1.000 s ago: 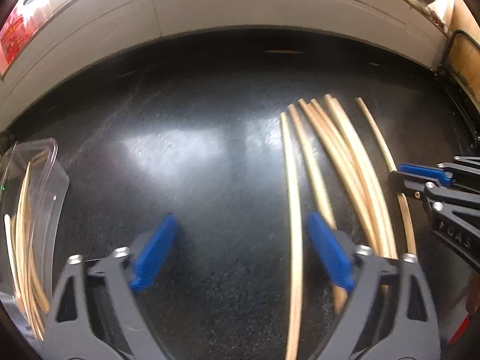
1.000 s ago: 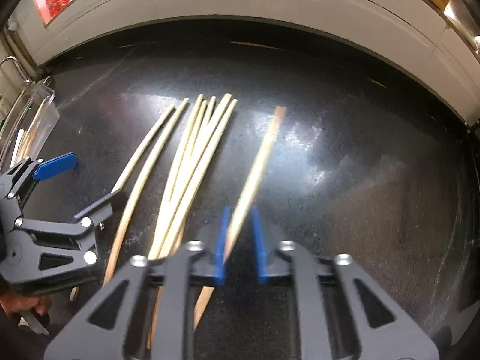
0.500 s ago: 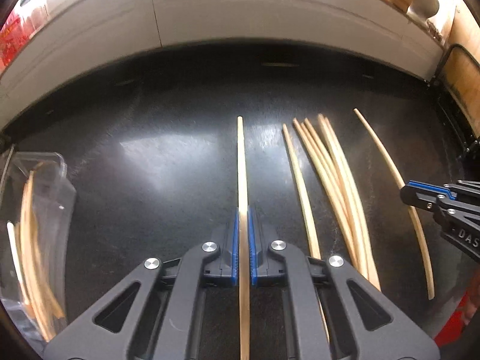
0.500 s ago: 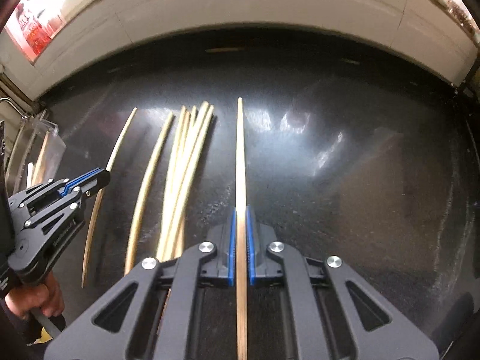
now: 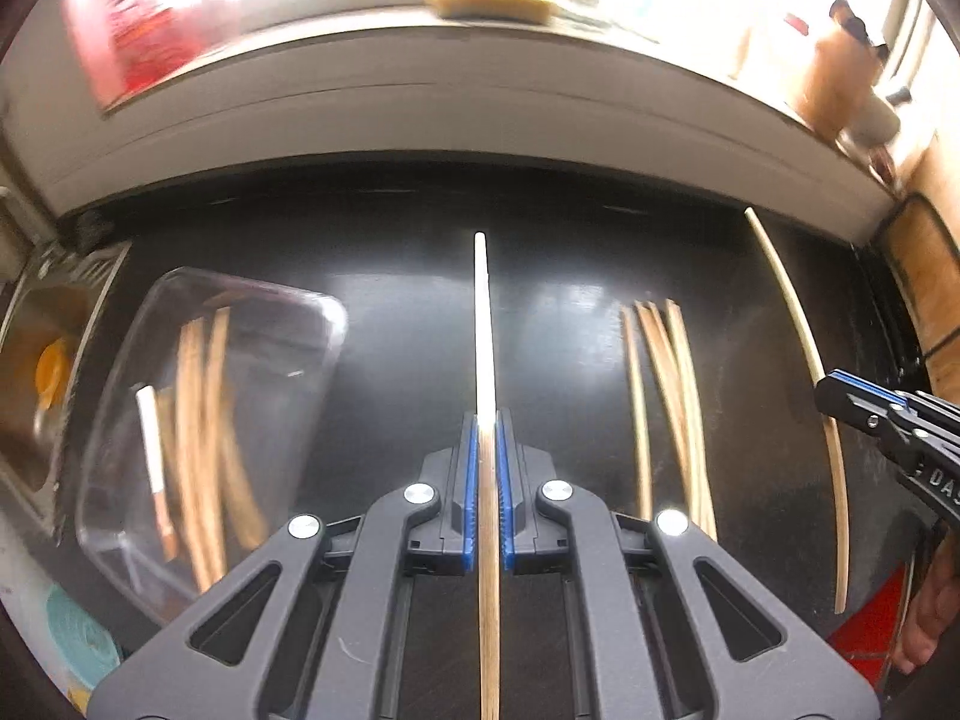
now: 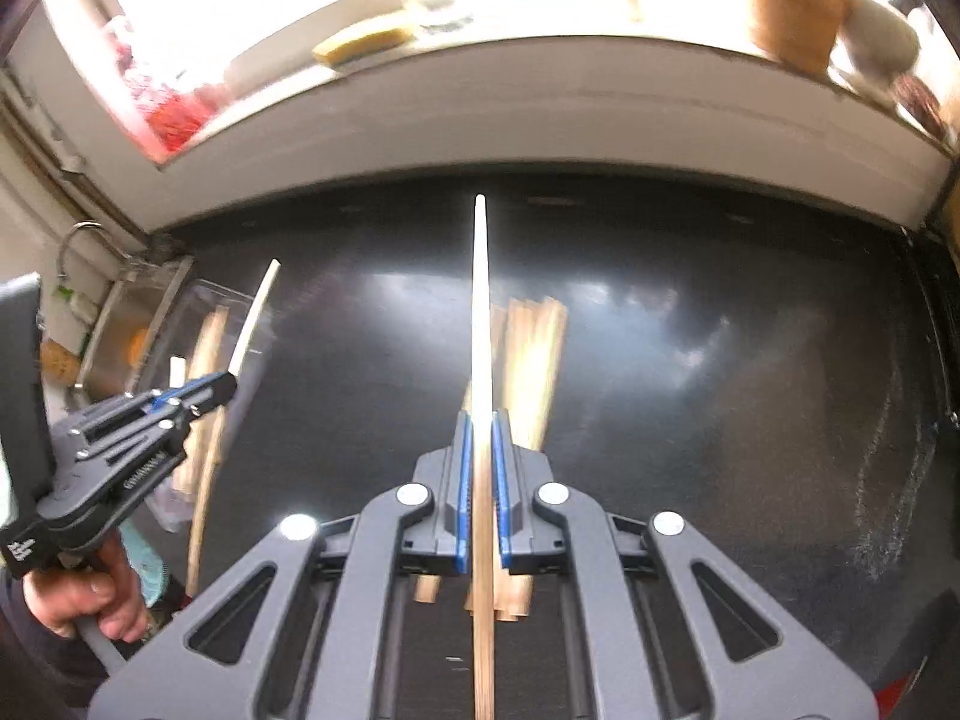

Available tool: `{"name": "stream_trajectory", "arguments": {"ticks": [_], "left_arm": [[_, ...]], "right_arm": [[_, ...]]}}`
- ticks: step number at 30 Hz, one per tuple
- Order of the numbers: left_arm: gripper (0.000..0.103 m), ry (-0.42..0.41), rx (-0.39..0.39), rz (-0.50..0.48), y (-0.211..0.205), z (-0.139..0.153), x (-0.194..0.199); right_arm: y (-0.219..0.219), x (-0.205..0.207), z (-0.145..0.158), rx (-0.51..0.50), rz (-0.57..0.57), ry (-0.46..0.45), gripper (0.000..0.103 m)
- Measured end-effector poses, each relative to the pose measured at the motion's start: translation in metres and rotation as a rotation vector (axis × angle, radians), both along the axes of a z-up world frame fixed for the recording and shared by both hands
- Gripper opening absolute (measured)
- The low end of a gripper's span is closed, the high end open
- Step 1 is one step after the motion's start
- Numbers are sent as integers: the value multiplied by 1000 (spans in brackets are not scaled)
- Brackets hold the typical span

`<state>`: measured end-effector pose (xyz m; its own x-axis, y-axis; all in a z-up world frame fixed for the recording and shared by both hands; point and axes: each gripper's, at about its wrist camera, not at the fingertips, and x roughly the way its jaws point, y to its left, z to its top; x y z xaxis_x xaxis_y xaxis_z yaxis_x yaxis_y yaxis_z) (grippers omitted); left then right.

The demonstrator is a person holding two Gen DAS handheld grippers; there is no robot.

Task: Organize utensils
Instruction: 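Lift both held chopsticks and carry them over the clear container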

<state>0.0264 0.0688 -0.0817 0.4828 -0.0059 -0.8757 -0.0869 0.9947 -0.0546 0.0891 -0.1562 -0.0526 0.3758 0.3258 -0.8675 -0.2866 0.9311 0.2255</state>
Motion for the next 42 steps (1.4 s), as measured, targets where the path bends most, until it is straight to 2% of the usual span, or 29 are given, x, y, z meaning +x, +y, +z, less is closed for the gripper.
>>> {"name": "stream_trajectory", "arguments": {"ticks": [9,14,19,28,42], "left_arm": [[6,-8,-2,134,97,23,-33],[6,-9,-5,196,153,26,-53],[6,-10,-10,223,194,23,-61],[6,0,-30,221,225,11,-53],[6,28,-46,189,233,-11,-36]], "right_arm": [[116,-14,19,105,169,33,8],[186,-19,14,160,232,68,8],[234,-21,4,189,247,107,8],[277,-20,-16,163,247,127,8],[287,-13,-35,124,211,146,8]]}}
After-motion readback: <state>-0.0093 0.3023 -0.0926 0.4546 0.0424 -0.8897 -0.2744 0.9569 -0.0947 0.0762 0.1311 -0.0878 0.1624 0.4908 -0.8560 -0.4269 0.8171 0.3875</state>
